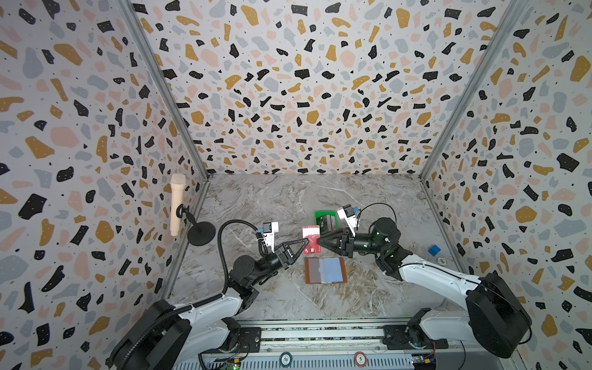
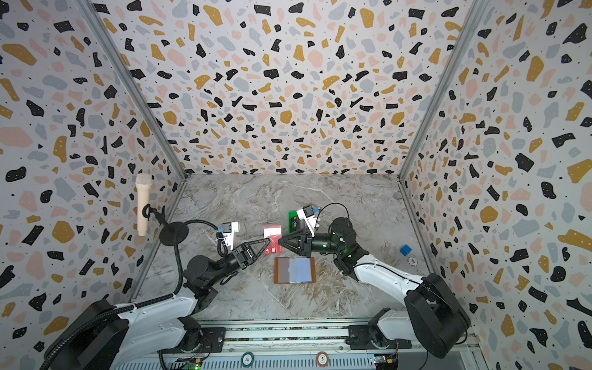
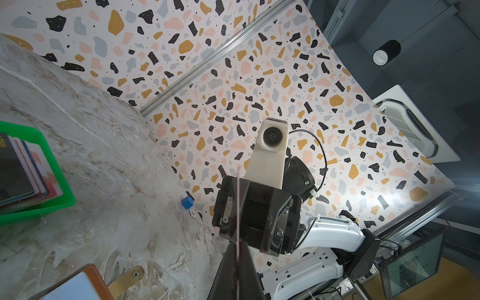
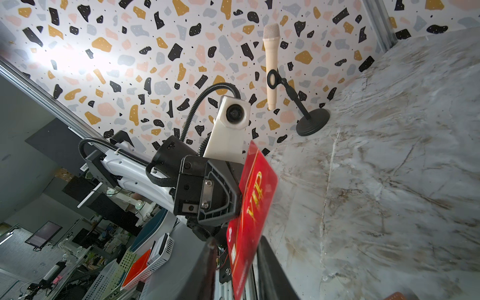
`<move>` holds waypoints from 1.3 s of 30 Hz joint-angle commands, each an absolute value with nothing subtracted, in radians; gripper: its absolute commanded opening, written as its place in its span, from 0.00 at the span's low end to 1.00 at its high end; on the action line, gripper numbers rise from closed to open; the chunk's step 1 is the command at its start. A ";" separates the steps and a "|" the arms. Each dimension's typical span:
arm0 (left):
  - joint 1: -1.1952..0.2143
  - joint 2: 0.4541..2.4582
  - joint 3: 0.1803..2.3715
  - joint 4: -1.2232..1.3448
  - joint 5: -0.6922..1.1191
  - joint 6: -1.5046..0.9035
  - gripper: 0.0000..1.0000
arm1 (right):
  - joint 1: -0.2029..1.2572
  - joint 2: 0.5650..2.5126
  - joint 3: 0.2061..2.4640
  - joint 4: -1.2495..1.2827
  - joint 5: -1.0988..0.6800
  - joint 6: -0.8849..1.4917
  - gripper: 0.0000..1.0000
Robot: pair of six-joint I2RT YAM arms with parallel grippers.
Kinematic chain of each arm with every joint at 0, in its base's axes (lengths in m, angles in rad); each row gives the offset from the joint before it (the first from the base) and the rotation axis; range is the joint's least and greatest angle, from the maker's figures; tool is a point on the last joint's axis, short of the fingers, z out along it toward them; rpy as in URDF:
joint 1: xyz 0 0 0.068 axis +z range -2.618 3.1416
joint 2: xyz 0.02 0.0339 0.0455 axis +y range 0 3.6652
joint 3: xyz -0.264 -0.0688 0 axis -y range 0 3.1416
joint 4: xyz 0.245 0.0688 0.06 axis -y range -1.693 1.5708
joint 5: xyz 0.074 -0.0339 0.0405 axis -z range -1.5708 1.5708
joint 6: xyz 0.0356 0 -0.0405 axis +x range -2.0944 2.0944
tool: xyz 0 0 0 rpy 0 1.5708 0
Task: Insert credit cards into a card holder
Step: Pick up the credit card from the storage box.
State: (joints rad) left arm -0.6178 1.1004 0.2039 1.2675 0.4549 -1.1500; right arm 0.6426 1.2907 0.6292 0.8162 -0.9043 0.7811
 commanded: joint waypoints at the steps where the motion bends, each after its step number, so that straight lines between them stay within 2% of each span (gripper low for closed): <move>1: -0.619 1.097 0.202 1.348 0.472 -1.163 0.00 | 0.644 1.290 0.638 0.890 -0.924 0.822 0.26; 16: -0.624 1.121 0.204 1.373 0.484 -1.172 0.00 | 0.658 1.312 0.679 0.867 -0.910 0.838 0.20; 22: -0.626 1.135 0.205 1.371 0.487 -1.173 0.00 | 0.666 1.316 0.690 0.830 -0.888 0.829 0.11; 24: -0.626 1.143 0.211 1.351 0.491 -1.167 0.00 | 0.667 1.316 0.690 0.826 -0.886 0.832 0.04; 25: -0.626 1.143 0.215 1.321 0.487 -1.160 0.02 | 0.666 1.312 0.690 0.814 -0.878 0.831 0.00; 26: -0.624 1.136 0.216 1.282 0.479 -1.143 0.11 | 0.666 1.303 0.690 0.783 -0.862 0.821 0.00; 28: -0.623 1.104 0.218 1.171 0.448 -1.093 0.24 | 0.662 1.277 0.690 0.676 -0.805 0.786 0.00; 31: -0.624 1.040 0.229 0.963 0.393 -1.002 0.33 | 0.654 1.220 0.659 0.535 -0.716 0.741 0.00; 35: -0.627 1.021 0.239 0.731 0.342 -0.893 0.34 | 0.653 1.160 0.577 0.405 -0.590 0.742 0.00; 39: -0.658 1.115 0.229 0.700 0.323 -0.839 0.29 | 0.653 1.184 0.500 0.364 -0.519 0.759 0.00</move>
